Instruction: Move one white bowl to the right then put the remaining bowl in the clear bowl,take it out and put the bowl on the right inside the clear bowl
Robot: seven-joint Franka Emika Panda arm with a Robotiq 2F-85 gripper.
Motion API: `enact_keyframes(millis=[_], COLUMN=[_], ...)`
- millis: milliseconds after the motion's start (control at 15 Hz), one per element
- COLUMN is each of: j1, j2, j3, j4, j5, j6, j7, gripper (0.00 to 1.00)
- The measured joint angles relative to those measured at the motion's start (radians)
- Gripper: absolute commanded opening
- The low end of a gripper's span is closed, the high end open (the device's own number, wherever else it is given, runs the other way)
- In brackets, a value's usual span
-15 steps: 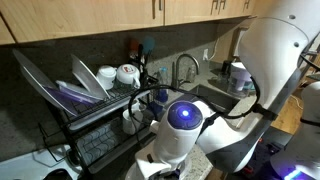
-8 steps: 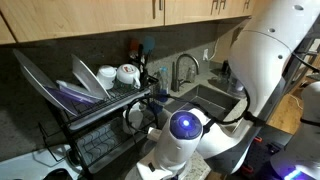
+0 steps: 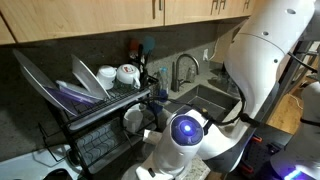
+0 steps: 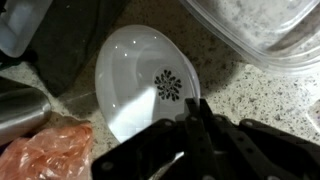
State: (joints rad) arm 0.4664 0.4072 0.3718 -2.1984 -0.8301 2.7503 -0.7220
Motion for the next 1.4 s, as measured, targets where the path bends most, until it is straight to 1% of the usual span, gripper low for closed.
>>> enact_keyframes(millis=[267, 467, 733, 933, 1067, 1267, 1333, 1400], j1=[-0.008, -0.026, -0.035, -0.036, -0.036, -0.034, -0.033, -0.033], j2=[0.002, 0.003, 0.004, 0.004, 0.005, 0.004, 0.004, 0.004], j3=[0.0, -0.011, -0.085, -0.148, -0.183, -0.21, -0.212, -0.212], j4=[-0.007, -0.031, -0.073, -0.098, -0.106, -0.111, -0.111, -0.112], j5=[-0.08, -0.165, -0.296, -0.391, -0.441, -0.479, -0.485, -0.488], j6=[0.018, 0.091, 0.264, 0.374, 0.424, 0.456, 0.458, 0.458], j7=[-0.025, -0.024, -0.011, 0.024, 0.043, 0.046, 0.046, 0.046], gripper=[0.01, 0.01, 0.01, 0.01, 0.01, 0.01, 0.05, 0.31])
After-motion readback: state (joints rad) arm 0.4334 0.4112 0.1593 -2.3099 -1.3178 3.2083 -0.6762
